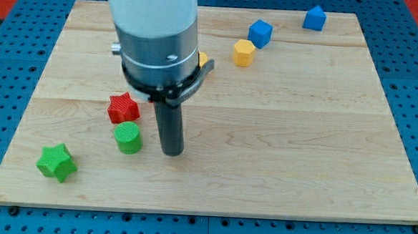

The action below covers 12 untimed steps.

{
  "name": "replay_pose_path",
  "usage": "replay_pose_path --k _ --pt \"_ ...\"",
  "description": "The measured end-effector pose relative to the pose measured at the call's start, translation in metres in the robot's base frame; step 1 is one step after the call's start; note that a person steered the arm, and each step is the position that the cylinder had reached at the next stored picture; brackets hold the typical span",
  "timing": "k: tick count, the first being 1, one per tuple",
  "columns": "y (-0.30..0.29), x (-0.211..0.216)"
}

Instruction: Push the red circle diagonal to the yellow heart

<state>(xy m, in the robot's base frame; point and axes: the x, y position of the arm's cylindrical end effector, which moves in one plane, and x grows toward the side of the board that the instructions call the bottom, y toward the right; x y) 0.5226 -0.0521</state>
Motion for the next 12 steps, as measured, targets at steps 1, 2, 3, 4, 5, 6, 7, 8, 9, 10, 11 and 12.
replay_pose_path --k 1,2,3,4,5,6,7,8,9,10,11,12 --pt "0.005 -0.021" --pt "0.014 -0.031" --pt "0.014 -0.042" --pt "0.014 -0.074" --pt "0.012 -0.104" --pt "0.009 -0.108" --pt "0.008 -0.108" --pt "0.0 -0.113" --pt "-0.024 -0.126" --pt "-0.055 -0.132" --pt "-0.085 -0.152" --pt "-0.122 -0.174"
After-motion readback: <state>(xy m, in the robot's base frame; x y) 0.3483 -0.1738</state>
